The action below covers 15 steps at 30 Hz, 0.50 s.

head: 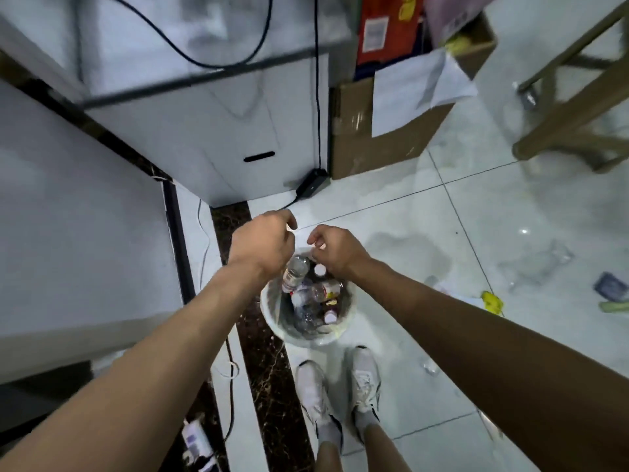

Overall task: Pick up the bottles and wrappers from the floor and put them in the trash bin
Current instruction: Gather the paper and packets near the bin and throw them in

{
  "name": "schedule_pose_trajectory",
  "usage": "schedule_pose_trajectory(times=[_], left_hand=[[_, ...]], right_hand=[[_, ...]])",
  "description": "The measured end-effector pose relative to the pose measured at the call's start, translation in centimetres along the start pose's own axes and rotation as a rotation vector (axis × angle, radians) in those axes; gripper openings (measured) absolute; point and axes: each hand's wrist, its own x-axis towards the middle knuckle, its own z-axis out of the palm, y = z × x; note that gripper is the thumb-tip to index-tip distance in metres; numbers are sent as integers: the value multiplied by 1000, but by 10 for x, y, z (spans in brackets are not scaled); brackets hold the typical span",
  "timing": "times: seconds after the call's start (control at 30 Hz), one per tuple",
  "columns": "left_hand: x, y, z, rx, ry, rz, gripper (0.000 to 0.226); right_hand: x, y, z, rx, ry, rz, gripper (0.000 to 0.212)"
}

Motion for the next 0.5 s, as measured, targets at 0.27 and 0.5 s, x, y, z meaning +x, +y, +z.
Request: schedule_pose_trajectory(times=[0.27,0.5], left_hand=[[-86,101,-160,-73,161,73,25],[-207,174,-191,-30,99,308,28]], right_hand=[[-150,-78,-147,18,107,17,27],[-347,-54,-182,1,219,206,38]])
